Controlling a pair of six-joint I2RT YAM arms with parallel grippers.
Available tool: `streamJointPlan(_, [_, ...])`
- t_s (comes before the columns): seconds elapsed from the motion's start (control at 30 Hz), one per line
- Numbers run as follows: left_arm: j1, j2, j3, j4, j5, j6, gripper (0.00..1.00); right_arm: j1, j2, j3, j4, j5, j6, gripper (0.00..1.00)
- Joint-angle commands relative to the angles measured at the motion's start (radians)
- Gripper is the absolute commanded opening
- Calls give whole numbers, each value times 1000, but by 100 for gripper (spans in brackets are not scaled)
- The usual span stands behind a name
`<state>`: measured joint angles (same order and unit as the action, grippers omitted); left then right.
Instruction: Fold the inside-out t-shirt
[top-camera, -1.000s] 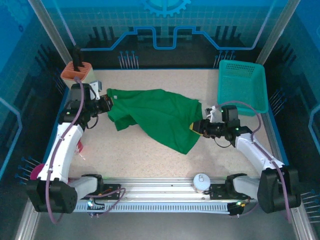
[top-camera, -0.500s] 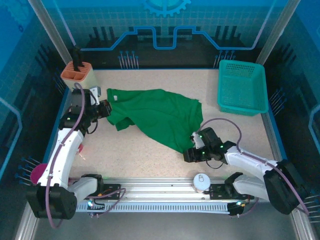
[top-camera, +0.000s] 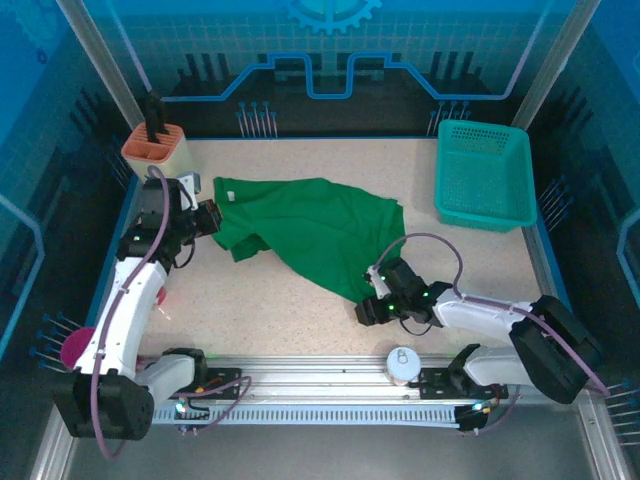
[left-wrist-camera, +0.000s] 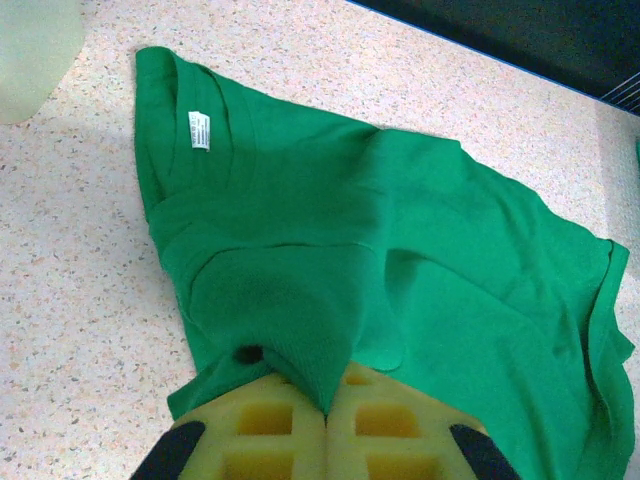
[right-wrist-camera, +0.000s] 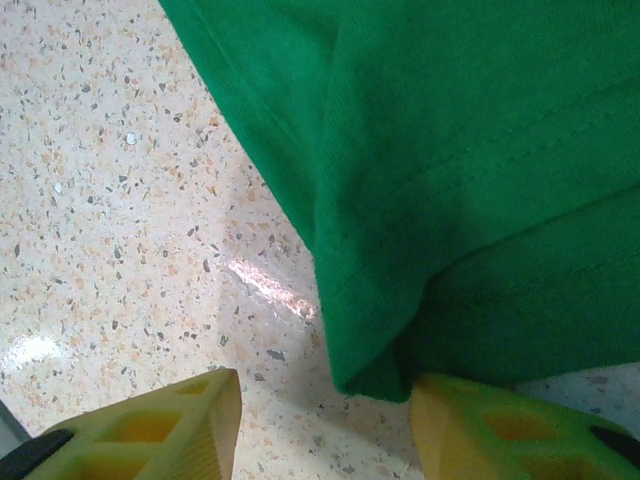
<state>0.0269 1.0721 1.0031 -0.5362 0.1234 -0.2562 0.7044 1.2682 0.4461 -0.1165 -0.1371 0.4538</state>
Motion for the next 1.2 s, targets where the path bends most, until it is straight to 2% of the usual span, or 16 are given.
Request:
streamJointPlan(0.0, [-2, -15, -13, 9, -18, 21, 0, 23, 15, 40, 38, 81, -38, 50])
streamJointPlan(0.27, [-1, -10, -12, 7, -21, 23, 0, 27, -16, 40, 21, 126, -49, 50])
streamJointPlan(0.43, [-1, -9, -15, 7, -16, 15, 0, 32, 66, 31, 74, 88, -41, 46])
streamJointPlan(0.5, [-1, -11, -15, 4, -20, 16, 0, 38, 101, 28, 94, 81, -34, 38])
streamJointPlan(0.63, [2, -22, -7, -18, -54, 26, 0, 54, 85, 43, 82, 67, -3, 2])
streamJointPlan(0.7, [12, -37, 9, -36, -77, 27, 0, 53, 16, 71, 27, 47, 32, 0])
streamJointPlan(0.83, [37, -95, 111, -107, -104, 14, 0, 14, -213, 213, -155, -51, 107, 0])
streamJointPlan(0.9, [39, -127, 195, -139, -157, -6, 0, -56, -309, 310, -212, -165, 149, 0])
streamJointPlan(0.97, [41, -144, 313, -181, -273, -78, 0, -159, -374, 425, -252, -330, 201, 0])
streamJointPlan(1.03, [41, -149, 440, -202, -288, -91, 0, -247, -404, 590, -328, -429, 228, 0])
streamJointPlan(1.17, [41, -217, 611, -140, -259, -85, 0, -347, -441, 926, -523, -464, 227, 0])
